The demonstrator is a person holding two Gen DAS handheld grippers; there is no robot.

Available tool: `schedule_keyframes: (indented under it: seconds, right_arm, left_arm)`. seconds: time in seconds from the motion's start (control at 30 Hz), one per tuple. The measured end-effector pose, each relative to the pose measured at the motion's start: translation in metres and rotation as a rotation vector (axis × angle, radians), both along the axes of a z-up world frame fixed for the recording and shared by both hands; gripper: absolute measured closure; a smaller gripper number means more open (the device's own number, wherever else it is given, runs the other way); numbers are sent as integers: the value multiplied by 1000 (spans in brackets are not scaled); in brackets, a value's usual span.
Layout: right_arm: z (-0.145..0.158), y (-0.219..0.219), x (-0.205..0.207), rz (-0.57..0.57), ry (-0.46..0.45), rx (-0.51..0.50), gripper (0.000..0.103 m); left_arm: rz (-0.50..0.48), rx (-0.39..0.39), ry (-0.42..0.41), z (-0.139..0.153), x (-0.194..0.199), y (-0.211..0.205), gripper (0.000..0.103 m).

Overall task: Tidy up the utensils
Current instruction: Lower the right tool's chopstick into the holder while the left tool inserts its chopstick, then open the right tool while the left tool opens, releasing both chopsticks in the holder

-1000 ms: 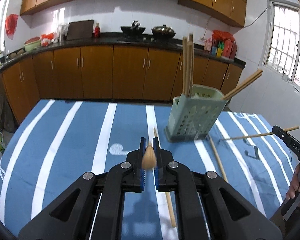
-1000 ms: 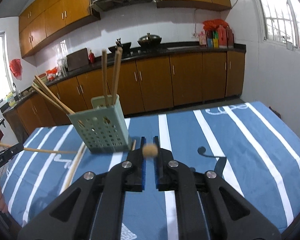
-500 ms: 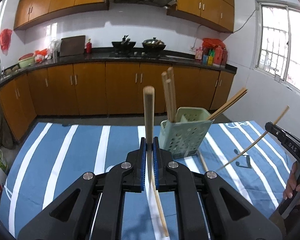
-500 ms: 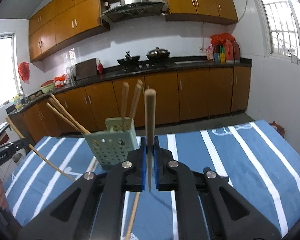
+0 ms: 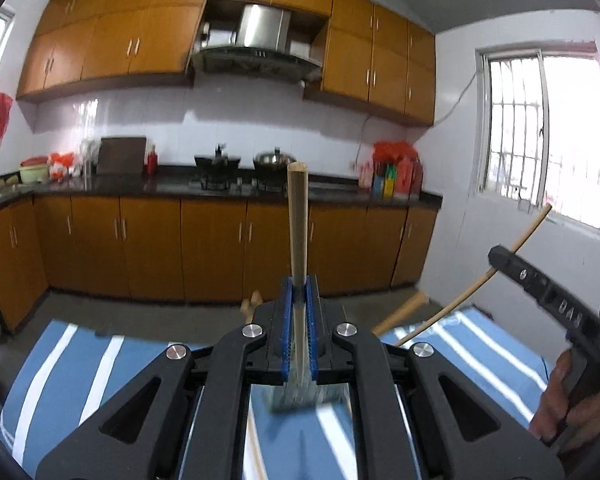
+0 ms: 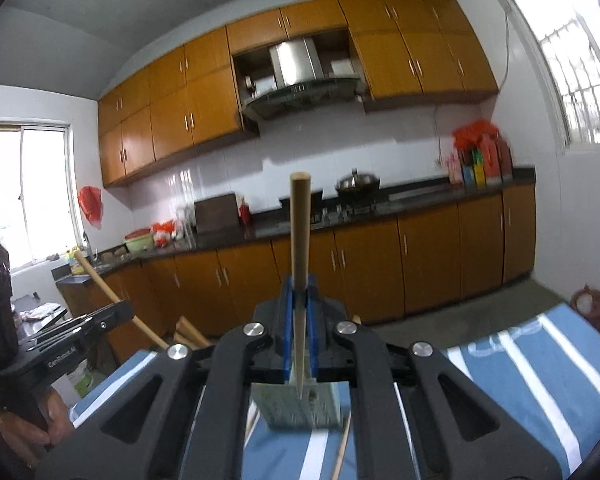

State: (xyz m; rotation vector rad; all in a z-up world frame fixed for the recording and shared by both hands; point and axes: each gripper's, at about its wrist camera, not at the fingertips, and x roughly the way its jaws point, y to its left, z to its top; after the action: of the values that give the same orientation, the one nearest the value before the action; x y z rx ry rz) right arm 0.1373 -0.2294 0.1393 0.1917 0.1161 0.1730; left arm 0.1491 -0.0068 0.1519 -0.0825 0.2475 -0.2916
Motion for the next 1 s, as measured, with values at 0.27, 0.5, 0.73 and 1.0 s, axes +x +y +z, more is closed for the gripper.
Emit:
schedule_keyframes:
  seconds: [0.27,0.5,0.73,1.0]
  right_arm:
    - [-4,14,51,-19,-19,-33,95]
    - [-28,17,87,-20,81,-27,95]
    - [-38,24,97,-18,118,-43,95]
    - [-36,19,87,-15,112,-36,80]
  left_arm:
    - [63,-52,-12,-5,41,-10,96]
    - [71,-51,10,-30,60,-13,96]
    - [74,-38,41,-40,67,-16,96]
    - [73,-56,35,-31,61,-12,68]
